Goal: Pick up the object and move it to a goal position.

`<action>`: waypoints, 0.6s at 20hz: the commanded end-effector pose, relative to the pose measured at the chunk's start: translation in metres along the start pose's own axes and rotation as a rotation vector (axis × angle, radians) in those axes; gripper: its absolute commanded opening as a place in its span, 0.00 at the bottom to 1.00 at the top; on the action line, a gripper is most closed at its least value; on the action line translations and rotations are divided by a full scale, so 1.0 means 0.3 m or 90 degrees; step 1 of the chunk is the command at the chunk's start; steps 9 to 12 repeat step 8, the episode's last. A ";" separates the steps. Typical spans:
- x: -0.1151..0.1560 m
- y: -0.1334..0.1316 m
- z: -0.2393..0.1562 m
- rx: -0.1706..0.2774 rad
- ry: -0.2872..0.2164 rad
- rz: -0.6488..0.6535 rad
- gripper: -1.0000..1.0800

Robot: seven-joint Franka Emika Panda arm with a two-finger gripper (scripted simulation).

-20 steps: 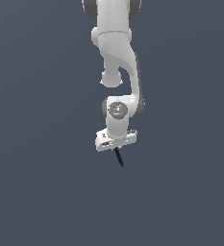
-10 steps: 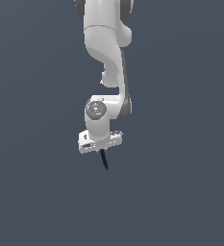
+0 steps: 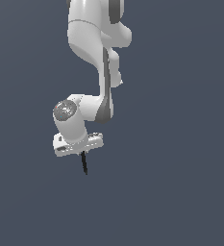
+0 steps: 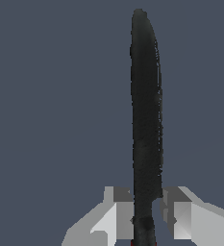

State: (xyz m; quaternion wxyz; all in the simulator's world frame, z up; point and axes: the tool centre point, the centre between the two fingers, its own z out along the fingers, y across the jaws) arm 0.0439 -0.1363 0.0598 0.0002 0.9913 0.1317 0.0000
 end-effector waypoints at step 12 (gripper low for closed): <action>0.010 0.078 -0.023 0.000 0.000 -0.001 0.00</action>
